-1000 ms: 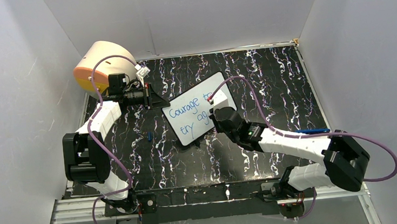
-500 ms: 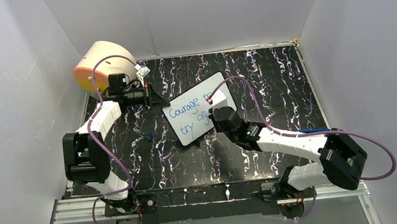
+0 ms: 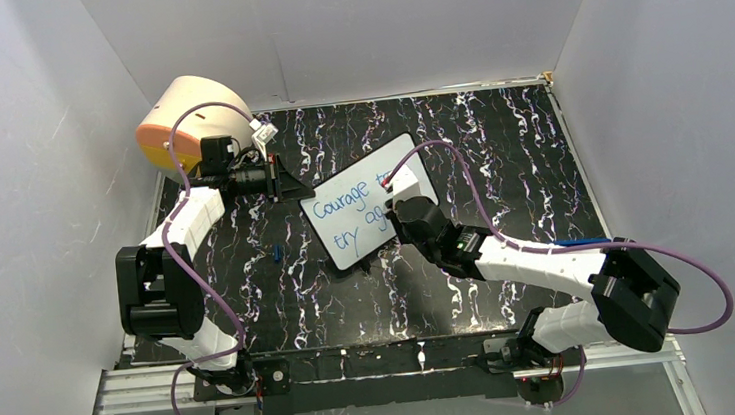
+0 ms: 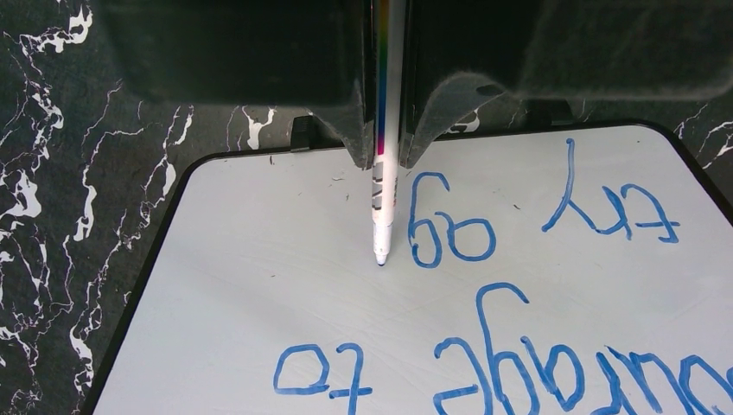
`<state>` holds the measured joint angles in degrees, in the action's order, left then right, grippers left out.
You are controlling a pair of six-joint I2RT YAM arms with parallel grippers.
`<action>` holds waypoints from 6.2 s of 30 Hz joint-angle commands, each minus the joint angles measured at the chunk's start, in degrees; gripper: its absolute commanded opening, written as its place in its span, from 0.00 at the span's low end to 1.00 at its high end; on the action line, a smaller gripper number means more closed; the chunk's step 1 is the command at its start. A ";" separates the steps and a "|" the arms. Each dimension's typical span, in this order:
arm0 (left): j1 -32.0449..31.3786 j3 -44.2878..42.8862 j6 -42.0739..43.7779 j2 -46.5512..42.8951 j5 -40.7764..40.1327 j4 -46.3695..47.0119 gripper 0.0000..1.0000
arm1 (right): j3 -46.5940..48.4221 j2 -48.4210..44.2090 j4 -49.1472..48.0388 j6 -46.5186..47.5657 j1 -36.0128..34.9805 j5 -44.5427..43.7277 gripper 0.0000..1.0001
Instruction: Write a sentence on the whiteboard
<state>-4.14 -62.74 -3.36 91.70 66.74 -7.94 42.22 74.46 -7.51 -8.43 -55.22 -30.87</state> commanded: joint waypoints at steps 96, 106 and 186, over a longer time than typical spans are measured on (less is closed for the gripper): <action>-0.52 0.36 3.09 2.79 -6.89 -4.15 0.00 | -1.00 -2.91 3.77 -0.96 1.38 -1.27 0.00; -0.52 0.33 3.14 2.83 -6.99 -4.10 0.00 | -0.76 -4.85 1.34 0.08 1.58 -0.15 0.00; -0.52 0.12 3.09 3.31 -6.89 -4.28 0.00 | -0.69 -2.93 0.56 -0.93 3.28 2.41 0.00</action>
<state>-4.14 -63.59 -3.01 92.40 66.96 -9.06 41.43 71.24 -6.09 -8.84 -52.14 -27.92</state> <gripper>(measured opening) 0.065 0.200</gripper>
